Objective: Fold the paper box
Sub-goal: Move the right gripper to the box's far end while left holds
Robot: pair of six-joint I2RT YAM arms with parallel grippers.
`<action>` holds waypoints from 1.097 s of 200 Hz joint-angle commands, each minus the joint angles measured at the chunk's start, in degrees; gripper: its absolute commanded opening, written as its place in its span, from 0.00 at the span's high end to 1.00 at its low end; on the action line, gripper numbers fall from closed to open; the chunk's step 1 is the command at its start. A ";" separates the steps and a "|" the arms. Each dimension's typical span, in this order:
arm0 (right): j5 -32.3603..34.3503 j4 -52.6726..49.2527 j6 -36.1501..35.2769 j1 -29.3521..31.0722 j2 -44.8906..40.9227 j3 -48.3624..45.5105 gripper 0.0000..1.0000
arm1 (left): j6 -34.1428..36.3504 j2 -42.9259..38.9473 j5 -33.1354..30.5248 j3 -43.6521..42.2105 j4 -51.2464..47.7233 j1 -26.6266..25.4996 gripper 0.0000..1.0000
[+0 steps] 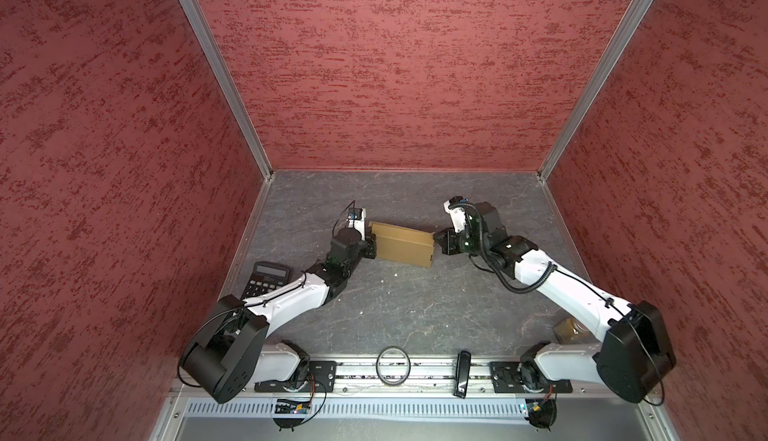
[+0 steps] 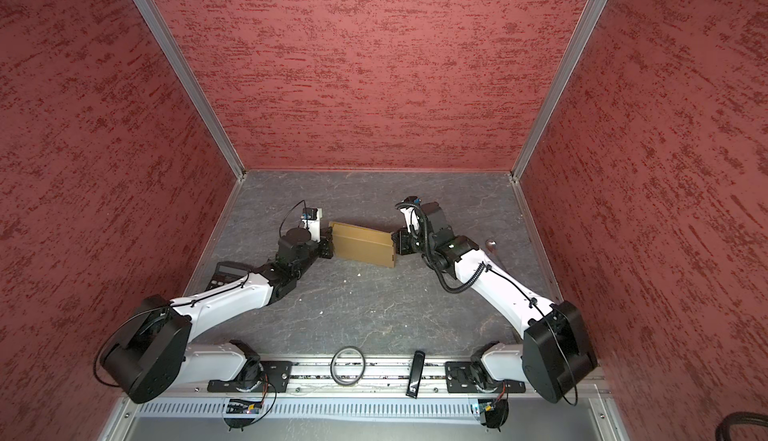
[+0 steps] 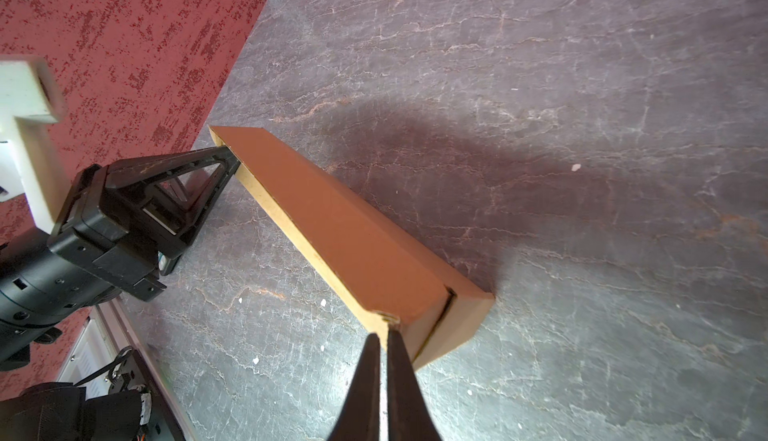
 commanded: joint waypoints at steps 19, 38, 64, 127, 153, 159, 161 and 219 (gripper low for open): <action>0.22 -0.66 1.63 1.00 0.87 1.39 0.95 | -0.53 2.30 0.98 -2.29 -11.81 -0.90 1.00; 0.09 -0.32 1.92 1.09 1.03 0.43 0.96 | -0.69 2.48 0.98 -2.50 -11.75 -0.99 1.00; -0.22 -0.63 2.25 1.18 0.98 -0.66 0.96 | -0.84 2.78 0.56 -2.68 -11.56 -1.33 1.00; 0.93 -6.17 2.37 1.09 -3.30 1.64 0.79 | -1.50 2.96 -1.72 -3.37 -10.90 -2.39 1.00; 1.60 -9.27 4.22 0.86 -4.50 4.59 0.68 | -1.59 2.69 -2.35 -3.84 -10.36 -2.73 1.00; 2.32 -10.13 4.93 0.79 -4.80 5.26 0.66 | -1.59 2.73 -2.46 -3.90 -10.33 -2.79 1.00; 2.56 -10.36 5.27 0.75 -4.86 5.51 0.65 | -1.59 2.65 -2.52 -3.94 -10.33 -2.78 1.00; 5.44 -9.48 25.38 -4.52 -4.65 6.81 0.43 | -0.80 1.31 -3.59 -4.95 -9.98 -3.45 1.00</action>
